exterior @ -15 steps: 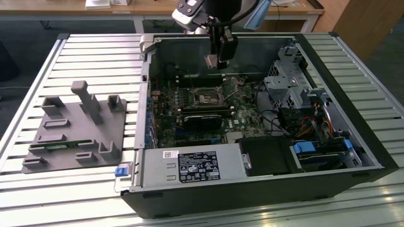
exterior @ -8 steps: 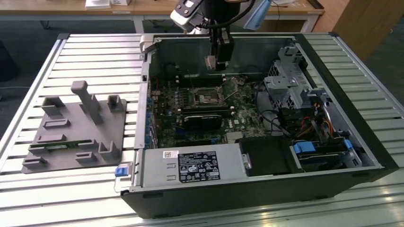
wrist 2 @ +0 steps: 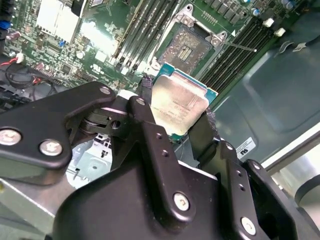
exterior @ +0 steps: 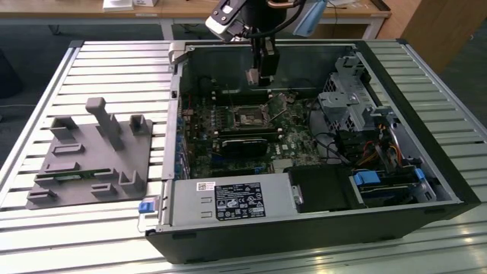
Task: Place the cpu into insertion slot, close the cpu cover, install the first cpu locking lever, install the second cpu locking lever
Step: 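Place the cpu into insertion slot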
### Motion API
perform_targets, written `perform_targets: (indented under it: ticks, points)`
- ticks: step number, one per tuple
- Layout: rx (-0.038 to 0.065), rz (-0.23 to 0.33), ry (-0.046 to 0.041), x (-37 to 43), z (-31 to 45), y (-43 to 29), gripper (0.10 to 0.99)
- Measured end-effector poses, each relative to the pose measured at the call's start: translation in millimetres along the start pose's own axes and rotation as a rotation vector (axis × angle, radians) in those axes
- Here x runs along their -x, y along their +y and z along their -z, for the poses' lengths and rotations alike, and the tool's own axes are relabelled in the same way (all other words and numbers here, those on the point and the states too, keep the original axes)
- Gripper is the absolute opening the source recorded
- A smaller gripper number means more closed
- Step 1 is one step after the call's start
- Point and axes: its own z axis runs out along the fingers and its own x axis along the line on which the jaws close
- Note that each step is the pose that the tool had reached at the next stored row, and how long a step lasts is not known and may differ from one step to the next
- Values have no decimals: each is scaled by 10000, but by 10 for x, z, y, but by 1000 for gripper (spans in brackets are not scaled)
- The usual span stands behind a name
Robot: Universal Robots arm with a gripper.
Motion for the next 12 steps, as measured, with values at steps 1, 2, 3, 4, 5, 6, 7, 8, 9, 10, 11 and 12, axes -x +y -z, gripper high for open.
perform_targets:
  ticks: [1, 2, 3, 4, 5, 6, 7, 8, 9, 10, 11, 12]
  points:
    - [-1, -15, -21, 0, -5, -1, 541]
    - [-2, -16, -40, 0, -11, -1, 541]
    - [-3, -16, -43, 0, -20, -2, 541]
    - [-3, -15, -46, 0, -34, -3, 541]
    - [-3, -16, -51, 0, -52, -5, 541]
    - [-3, -17, -52, -3, -71, -7, 541]
    - [-4, -17, -53, -9, -89, -8, 541]
    - [-3, -17, -54, -18, -107, -9, 541]
    - [-2, -16, -52, -25, -126, -10, 541]
    - [-2, -15, -52, -30, -144, -12, 541]
    - [-2, -16, -52, -33, -162, -13, 541]
    - [-2, -15, -52, -35, -179, -14, 541]
